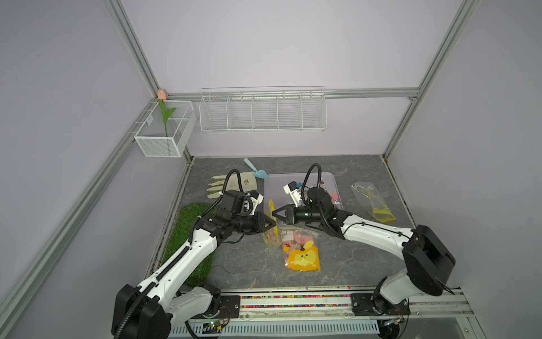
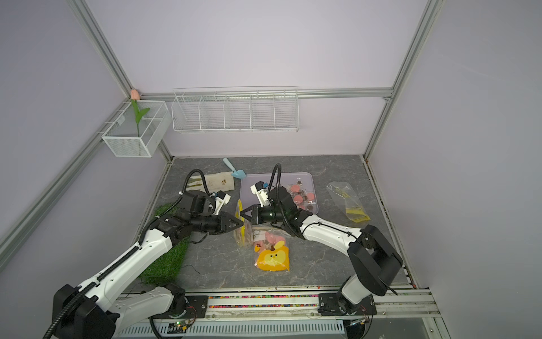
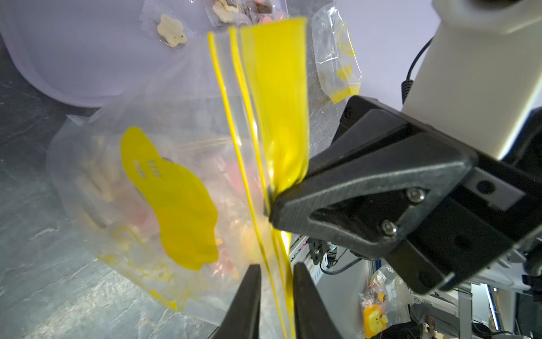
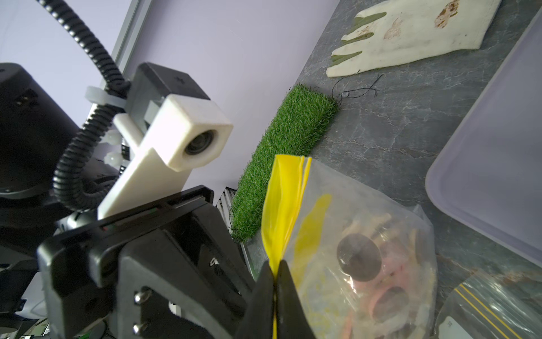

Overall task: Pour cookies out of the ziploc bag
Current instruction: Open the ziploc bag at the center of the board.

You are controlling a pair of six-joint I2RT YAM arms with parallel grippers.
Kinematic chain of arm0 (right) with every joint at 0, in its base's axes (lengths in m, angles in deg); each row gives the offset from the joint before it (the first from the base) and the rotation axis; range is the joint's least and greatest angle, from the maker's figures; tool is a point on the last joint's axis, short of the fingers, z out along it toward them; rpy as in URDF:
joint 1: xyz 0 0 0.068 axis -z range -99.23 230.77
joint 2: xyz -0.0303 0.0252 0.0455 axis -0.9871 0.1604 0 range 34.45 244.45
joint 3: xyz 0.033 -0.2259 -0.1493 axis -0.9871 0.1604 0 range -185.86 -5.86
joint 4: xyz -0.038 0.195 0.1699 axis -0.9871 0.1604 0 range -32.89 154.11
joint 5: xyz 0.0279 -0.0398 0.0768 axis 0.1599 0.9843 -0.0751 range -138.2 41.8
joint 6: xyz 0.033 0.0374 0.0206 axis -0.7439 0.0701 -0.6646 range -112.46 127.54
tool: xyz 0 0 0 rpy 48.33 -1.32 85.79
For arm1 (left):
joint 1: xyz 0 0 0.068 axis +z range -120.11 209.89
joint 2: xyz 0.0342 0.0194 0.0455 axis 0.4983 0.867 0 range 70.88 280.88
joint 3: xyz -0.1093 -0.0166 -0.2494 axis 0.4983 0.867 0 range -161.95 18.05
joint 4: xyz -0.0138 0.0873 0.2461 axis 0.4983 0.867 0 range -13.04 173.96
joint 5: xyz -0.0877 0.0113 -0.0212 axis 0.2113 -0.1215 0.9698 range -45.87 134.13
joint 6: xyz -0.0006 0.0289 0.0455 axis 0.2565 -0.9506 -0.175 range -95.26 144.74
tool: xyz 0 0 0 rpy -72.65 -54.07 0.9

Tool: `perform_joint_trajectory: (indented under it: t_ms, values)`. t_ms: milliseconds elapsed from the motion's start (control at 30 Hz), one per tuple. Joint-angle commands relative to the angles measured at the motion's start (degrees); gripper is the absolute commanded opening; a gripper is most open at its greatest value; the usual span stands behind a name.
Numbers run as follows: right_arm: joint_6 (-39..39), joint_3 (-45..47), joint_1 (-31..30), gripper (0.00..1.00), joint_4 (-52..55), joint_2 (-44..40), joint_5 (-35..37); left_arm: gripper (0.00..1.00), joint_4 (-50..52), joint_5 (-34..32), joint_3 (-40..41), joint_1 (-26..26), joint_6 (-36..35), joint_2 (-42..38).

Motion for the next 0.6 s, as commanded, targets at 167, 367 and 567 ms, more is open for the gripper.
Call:
perform_joint_trajectory:
  t_ms: [167,367,567]
  values:
    - [0.03,1.06,0.20,0.07,-2.73,-1.74,0.39,0.25,-1.67,0.34,2.59,1.51,1.08,-1.53]
    - [-0.08,1.46,0.21,0.07,-2.90,-2.17,0.71,0.25,-4.49,1.31,3.76,1.51,2.48,-1.11]
    - [0.18,1.26,0.12,0.07,-1.79,-2.49,1.91,0.22,-5.42,1.54,4.06,1.51,3.18,-0.65]
